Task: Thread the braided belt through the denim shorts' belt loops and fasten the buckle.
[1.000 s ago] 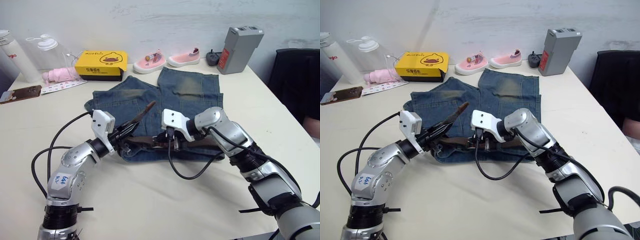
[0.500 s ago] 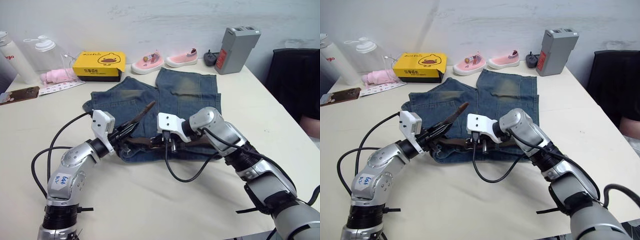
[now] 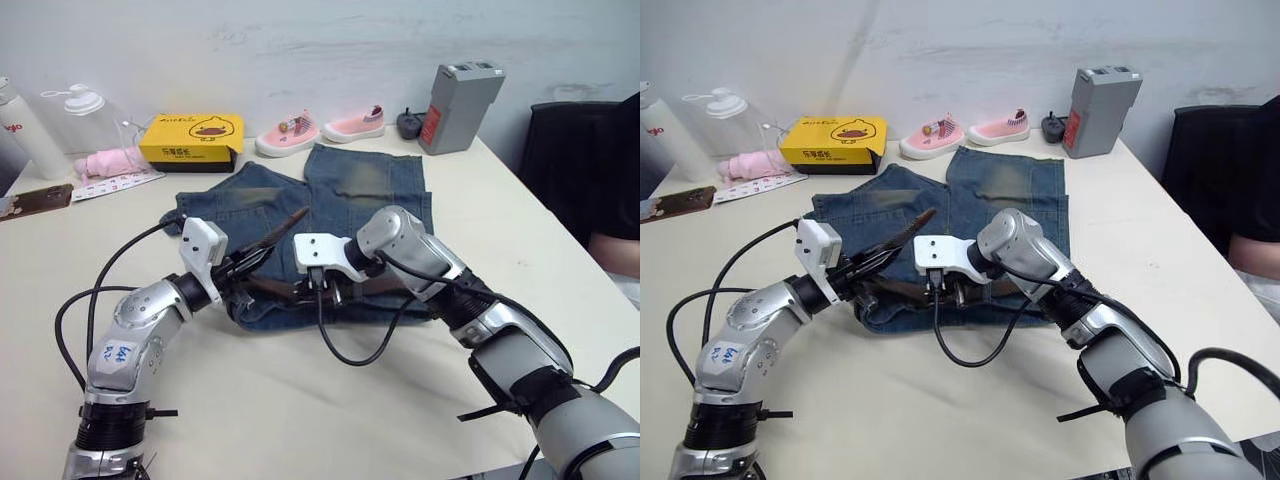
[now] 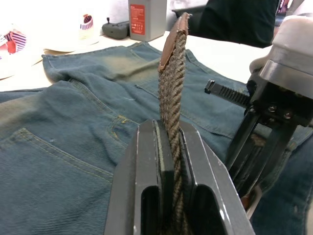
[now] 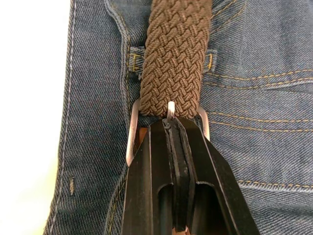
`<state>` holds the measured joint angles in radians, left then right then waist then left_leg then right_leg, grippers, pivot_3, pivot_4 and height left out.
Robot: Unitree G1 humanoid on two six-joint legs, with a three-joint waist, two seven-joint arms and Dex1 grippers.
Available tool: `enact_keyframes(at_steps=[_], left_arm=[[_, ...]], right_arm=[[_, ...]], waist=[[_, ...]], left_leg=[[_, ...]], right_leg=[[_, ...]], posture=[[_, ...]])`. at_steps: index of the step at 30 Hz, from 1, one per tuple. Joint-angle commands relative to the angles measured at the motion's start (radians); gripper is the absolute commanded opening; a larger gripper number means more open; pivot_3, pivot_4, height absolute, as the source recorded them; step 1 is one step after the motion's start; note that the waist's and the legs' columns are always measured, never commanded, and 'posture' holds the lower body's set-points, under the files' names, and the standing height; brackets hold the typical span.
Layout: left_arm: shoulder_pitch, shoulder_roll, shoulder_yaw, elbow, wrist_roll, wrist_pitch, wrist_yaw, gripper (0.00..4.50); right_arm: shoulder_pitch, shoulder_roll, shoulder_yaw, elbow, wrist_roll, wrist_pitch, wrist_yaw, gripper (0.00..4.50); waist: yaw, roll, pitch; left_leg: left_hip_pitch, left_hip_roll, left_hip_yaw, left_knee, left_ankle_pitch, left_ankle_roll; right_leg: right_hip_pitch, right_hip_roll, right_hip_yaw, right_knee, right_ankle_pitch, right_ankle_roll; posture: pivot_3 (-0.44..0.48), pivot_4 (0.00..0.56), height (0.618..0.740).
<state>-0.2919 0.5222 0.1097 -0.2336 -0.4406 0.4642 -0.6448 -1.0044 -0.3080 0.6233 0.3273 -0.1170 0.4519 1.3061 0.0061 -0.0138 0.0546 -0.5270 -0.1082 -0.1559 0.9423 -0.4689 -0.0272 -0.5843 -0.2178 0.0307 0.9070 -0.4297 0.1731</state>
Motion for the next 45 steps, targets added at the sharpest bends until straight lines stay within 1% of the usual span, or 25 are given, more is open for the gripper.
enact_keyframes(at_steps=[1,4,7,10,14,17,19,23,27,30,32,34,37,40,45], left_arm=[[-0.115,0.092,0.005,0.064,0.0,-0.05,-0.136,0.0],[-0.246,0.136,-0.038,0.174,0.018,-0.082,-0.237,0.0],[-0.383,0.135,-0.09,0.281,0.043,-0.125,-0.313,0.0],[-0.532,0.089,-0.15,0.389,0.072,-0.175,-0.375,0.0],[-0.642,0.026,-0.188,0.48,0.095,-0.229,-0.424,0.0],[-0.729,-0.041,-0.213,0.533,0.103,-0.26,-0.461,0.0],[-0.752,-0.065,-0.214,0.552,0.113,-0.271,-0.48,0.0],[-0.84,-0.152,-0.224,0.599,0.114,-0.287,-0.506,0.0],[-0.893,-0.2,-0.218,0.65,0.123,-0.308,-0.521,0.0],[-0.958,-0.259,-0.216,0.695,0.124,-0.33,-0.512,0.0],[-0.988,-0.292,-0.213,0.716,0.119,-0.337,-0.513,0.0],[-1.013,-0.317,-0.212,0.746,0.124,-0.355,-0.525,0.0],[-1.026,-0.324,-0.207,0.78,0.133,-0.377,-0.551,0.0],[-1.008,-0.289,-0.198,0.797,0.143,-0.38,-0.588,0.0],[-0.976,-0.222,-0.164,0.805,0.139,-0.355,-0.602,0.0]], right_arm=[[0.089,0.05,0.194,0.122,-0.076,-0.012,0.088,0.08],[0.094,0.089,0.195,0.158,-0.111,-0.03,0.077,0.08],[0.105,0.114,0.195,0.18,-0.142,-0.049,0.068,0.08],[0.126,0.124,0.204,0.171,-0.173,-0.065,0.07,0.08],[0.145,0.127,0.21,0.161,-0.197,-0.078,0.078,0.08],[0.157,0.13,0.215,0.153,-0.207,-0.086,0.08,0.08],[0.161,0.131,0.215,0.149,-0.213,-0.089,0.082,0.08],[0.17,0.136,0.218,0.144,-0.228,-0.098,0.081,0.08],[0.175,0.132,0.219,0.131,-0.232,-0.1,0.086,0.08],[0.179,0.127,0.228,0.128,-0.239,-0.109,0.085,0.08],[0.181,0.129,0.23,0.124,-0.237,-0.109,0.086,0.08],[0.182,0.13,0.231,0.12,-0.236,-0.109,0.085,0.08],[0.183,0.132,0.229,0.118,-0.237,-0.11,0.083,0.08],[0.19,0.129,0.227,0.112,-0.24,-0.11,0.078,0.08],[0.198,0.127,0.22,0.103,-0.244,-0.106,0.076,0.08]], waist=[[-0.009,-0.001,-0.002],[-0.016,0.001,-0.004],[-0.033,0.001,-0.006],[-0.039,-0.001,-0.009],[-0.04,0.005,-0.012],[-0.033,0.005,-0.013],[-0.033,0.004,-0.013],[-0.033,0.005,-0.012],[-0.03,0.005,-0.012],[-0.027,0.005,-0.012],[-0.007,0.004,-0.011],[-0.001,0.001,-0.009],[0.009,0.001,-0.009],[0.008,0.0,-0.009],[0.006,0.001,-0.008]], left_leg=[[0.0,0.0,0.0,0.0,0.0,0.0],[0.004,-0.001,-0.001,0.0,-0.003,0.0],[0.008,0.0,-0.004,-0.001,-0.006,0.0],[0.014,-0.001,-0.008,-0.001,-0.01,-0.002],[0.019,-0.003,-0.01,-0.001,-0.014,-0.001],[0.02,-0.002,-0.013,-0.001,-0.016,-0.002],[0.019,-0.003,-0.015,0.0,-0.016,-0.003],[0.019,-0.004,-0.015,0.0,-0.016,-0.003],[0.018,-0.004,-0.015,0.0,-0.016,-0.003],[0.018,-0.004,-0.015,0.001,-0.016,-0.003],[0.018,-0.006,-0.015,0.002,-0.016,-0.002],[0.017,-0.008,-0.015,0.002,-0.015,-0.001],[0.017,-0.009,-0.016,0.002,-0.015,0.0],[0.016,-0.009,-0.016,0.002,-0.015,0.0],[0.016,-0.008,-0.016,0.001,-0.015,-0.001]], right_leg=[[0.0,0.0,0.0,0.0,0.0,0.0],[0.0,0.001,0.0,0.0,0.0,0.0],[0.0,0.001,0.0,0.0,-0.001,0.001],[0.0,0.002,-0.001,0.0,-0.001,0.001],[-0.001,0.003,-0.001,-0.001,-0.001,0.001],[-0.001,0.002,0.0,-0.002,-0.001,0.001],[-0.001,0.007,-0.001,-0.002,0.0,0.002],[-0.001,0.007,0.0,-0.003,0.0,0.002],[-0.001,0.007,0.0,-0.003,0.0,0.002],[-0.001,0.007,0.0,-0.003,0.0,0.002],[0.0,0.007,-0.001,-0.004,0.0,0.003],[0.0,0.007,0.0,-0.005,0.001,0.003],[0.0,0.007,0.0,-0.006,0.001,0.004],[0.0,0.007,0.0,-0.006,0.001,0.005],[-0.001,0.007,0.0,-0.005,0.001,0.005]], posture=[[0.0,0.15,0.618],[0.0,0.15,0.618],[0.0,0.15,0.618],[0.0,0.15,0.618],[0.0,0.15,0.618],[0.0,0.15,0.618],[0.0,0.15,0.618],[0.0,0.15,0.618],[0.0,0.15,0.618],[0.0,0.15,0.618],[0.0,0.15,0.618],[0.0,0.15,0.618],[0.0,0.15,0.618],[0.0,0.15,0.618],[0.0,0.15,0.618]])
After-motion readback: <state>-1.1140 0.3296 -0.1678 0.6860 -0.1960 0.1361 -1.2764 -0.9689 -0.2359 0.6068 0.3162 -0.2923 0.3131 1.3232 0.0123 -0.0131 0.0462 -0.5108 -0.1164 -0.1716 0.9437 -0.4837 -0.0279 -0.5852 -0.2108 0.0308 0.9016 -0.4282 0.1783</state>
